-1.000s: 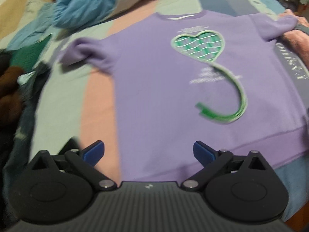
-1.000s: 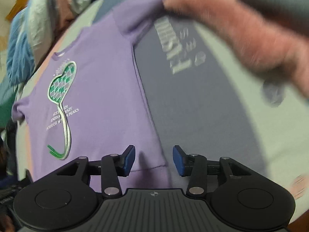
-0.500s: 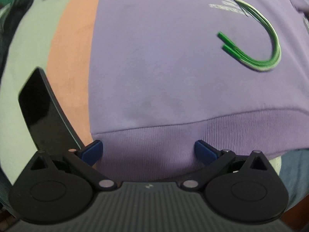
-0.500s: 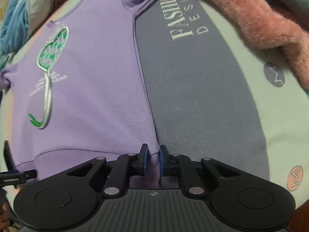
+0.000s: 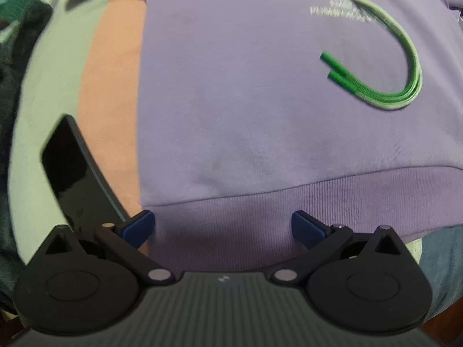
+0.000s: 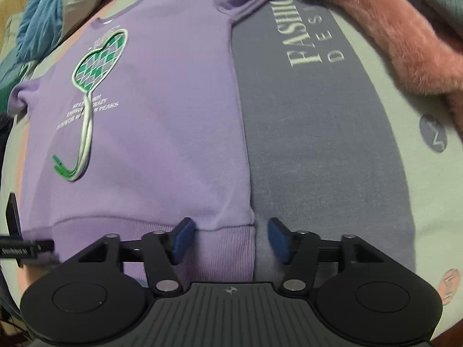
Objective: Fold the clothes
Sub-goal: 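Open both grippers and release the sweatshirt hem, then grasp the sweatshirt sleeve cuff with the right gripper, then fold the held sleeve across the sweatshirt body with the right gripper, then release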
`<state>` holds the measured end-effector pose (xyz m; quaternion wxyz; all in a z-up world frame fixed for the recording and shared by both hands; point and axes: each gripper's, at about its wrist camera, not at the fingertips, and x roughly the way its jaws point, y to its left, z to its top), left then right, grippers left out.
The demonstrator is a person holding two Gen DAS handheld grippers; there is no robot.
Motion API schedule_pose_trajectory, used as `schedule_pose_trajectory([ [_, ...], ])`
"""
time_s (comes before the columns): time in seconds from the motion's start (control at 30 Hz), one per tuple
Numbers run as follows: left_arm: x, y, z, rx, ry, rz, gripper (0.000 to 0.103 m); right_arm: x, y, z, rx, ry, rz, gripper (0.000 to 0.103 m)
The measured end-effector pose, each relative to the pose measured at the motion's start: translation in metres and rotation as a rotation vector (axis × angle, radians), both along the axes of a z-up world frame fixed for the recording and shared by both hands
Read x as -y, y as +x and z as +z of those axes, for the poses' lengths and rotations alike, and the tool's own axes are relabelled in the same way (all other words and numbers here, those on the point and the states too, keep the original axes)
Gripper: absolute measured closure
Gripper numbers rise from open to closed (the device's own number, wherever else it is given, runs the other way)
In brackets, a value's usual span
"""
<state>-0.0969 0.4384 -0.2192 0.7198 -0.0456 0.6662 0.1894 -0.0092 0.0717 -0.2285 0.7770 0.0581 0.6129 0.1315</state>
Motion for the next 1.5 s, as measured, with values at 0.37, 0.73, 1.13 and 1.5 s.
schedule_pose_trajectory([
  [0.37,0.011,0.029,0.076,0.292,-0.006,-0.012,0.000,0.032,0.050,0.082,0.340,0.080,-0.090,0.011],
  [0.73,0.051,0.054,0.047,0.277,-0.086,0.039,0.000,0.103,0.262,0.073,0.425,0.014,-0.345,0.027],
  [1.13,0.088,0.095,0.038,0.254,-0.099,0.005,0.000,0.148,0.365,0.026,0.187,-0.014,-0.489,0.092],
  [1.5,0.096,0.114,0.044,0.274,-0.125,0.005,0.000,0.204,0.178,0.123,0.111,0.650,-0.922,0.093],
])
